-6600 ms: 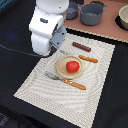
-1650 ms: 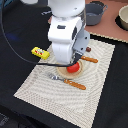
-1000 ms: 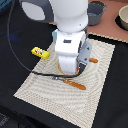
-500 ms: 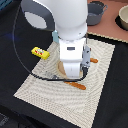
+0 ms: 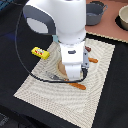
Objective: Interact with the objects in diverse but meaningful ways.
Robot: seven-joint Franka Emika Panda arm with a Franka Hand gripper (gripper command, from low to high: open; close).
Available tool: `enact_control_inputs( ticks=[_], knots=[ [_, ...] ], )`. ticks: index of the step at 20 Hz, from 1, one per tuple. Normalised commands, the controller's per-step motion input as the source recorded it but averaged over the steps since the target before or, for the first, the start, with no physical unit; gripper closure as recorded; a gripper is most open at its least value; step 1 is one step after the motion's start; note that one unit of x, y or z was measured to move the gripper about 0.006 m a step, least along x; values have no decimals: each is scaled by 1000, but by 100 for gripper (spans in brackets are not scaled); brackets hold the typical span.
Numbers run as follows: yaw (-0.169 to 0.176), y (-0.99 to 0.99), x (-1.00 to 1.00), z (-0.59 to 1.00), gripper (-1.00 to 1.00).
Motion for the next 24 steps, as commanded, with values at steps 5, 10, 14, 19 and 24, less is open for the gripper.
enact_control_inputs(
  ticks=[5, 10, 14, 19, 24],
  knots=[
    [79, 0, 168, 0, 100],
    [72, 0, 220, 0, 100],
    [68, 0, 320, 1, 100],
    [33, 0, 596, 447, 100],
    [-9, 6, 331, 1000, 100]
  ],
)
